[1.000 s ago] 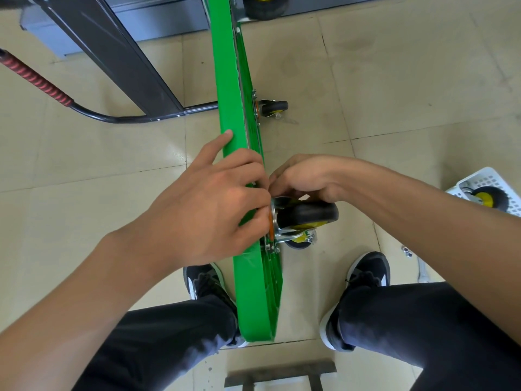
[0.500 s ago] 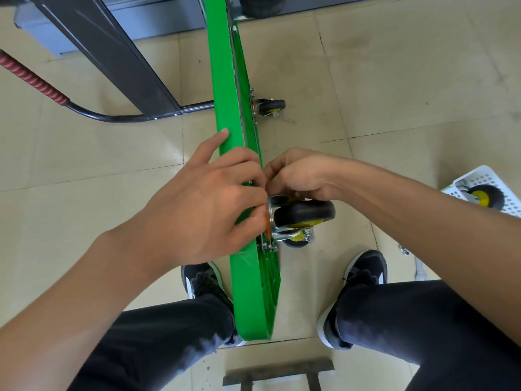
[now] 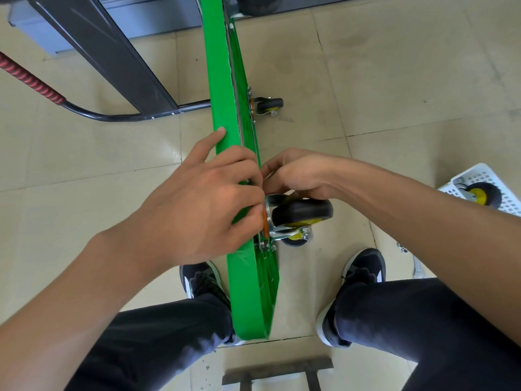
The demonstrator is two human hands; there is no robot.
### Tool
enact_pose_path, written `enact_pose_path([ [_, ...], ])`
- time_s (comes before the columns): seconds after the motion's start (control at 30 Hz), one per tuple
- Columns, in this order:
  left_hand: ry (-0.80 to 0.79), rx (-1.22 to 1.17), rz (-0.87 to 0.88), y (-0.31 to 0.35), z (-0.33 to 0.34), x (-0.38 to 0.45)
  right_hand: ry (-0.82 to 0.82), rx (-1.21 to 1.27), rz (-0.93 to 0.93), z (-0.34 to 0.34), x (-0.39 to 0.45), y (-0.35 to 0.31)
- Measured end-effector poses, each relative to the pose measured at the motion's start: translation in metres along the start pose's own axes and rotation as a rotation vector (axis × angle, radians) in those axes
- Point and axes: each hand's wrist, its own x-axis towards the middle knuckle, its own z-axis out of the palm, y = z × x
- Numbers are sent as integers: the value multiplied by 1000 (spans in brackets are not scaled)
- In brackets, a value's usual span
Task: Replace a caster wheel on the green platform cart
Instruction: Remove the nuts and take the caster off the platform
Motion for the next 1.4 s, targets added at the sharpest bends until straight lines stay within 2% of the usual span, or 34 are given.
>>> enact_pose_path([
  [0.1,0,-2,-3,0,0,0,-47,-137,63,-2,-2,1],
  [0.23,-2,0,-1,0,1,0,-30,-178,58,-2,-2,-1],
  [0.87,28,9,7,-1,4,0,28,-68,-1,-6,-8,0],
  [1.4,51,4,-30,5,1,7,306,-204,-260,-30,-43,-21],
])
